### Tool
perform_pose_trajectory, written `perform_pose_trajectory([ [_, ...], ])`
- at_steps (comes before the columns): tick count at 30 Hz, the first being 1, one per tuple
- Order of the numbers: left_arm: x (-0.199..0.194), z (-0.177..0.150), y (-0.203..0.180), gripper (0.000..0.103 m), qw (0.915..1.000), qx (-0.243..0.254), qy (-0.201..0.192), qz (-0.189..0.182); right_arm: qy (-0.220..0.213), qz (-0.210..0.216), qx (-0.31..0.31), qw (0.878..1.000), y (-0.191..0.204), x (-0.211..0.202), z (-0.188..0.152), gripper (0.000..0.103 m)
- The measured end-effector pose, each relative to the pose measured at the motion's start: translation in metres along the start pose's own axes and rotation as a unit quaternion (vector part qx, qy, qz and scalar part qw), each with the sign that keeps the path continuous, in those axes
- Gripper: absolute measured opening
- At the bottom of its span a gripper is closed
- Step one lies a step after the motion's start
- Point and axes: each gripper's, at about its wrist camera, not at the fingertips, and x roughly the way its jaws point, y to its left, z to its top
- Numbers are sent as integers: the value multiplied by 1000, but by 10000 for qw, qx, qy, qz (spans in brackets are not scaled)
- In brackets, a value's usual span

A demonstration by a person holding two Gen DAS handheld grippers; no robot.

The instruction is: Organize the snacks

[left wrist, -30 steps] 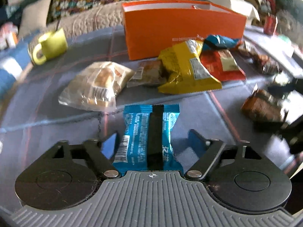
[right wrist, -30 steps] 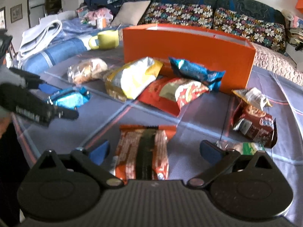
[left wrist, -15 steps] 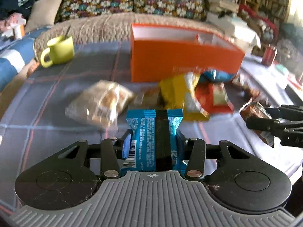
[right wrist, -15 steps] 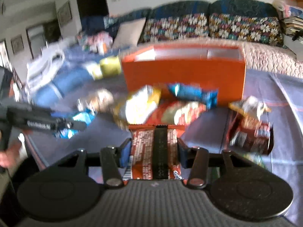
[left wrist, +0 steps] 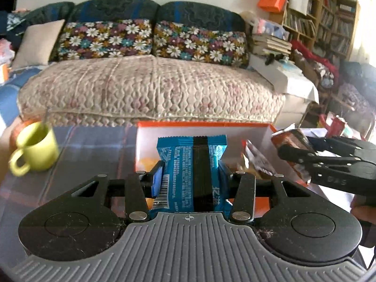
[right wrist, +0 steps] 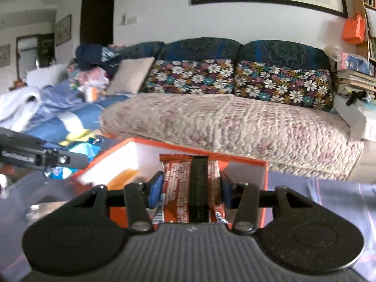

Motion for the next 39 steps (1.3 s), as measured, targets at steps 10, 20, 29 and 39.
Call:
perform_pose_trajectory([
  [10, 53, -11, 7, 46, 9998, -74, 110, 173, -212, -56, 566, 9982, -34, 3, -5, 96],
  [20, -67, -100, -8, 68, 9996, -239, 125, 117, 57, -251, 1760, 9841, -44, -99, -99, 103],
  [29, -86, -177, -39, 67, 9965, -5, 761, 338, 261, -442, 2333, 9711, -59, -133, -146, 103],
  [39, -20, -135, -63, 25, 9948, 489, 632, 634, 172, -515, 2411, 9690, -75, -158, -154, 103],
])
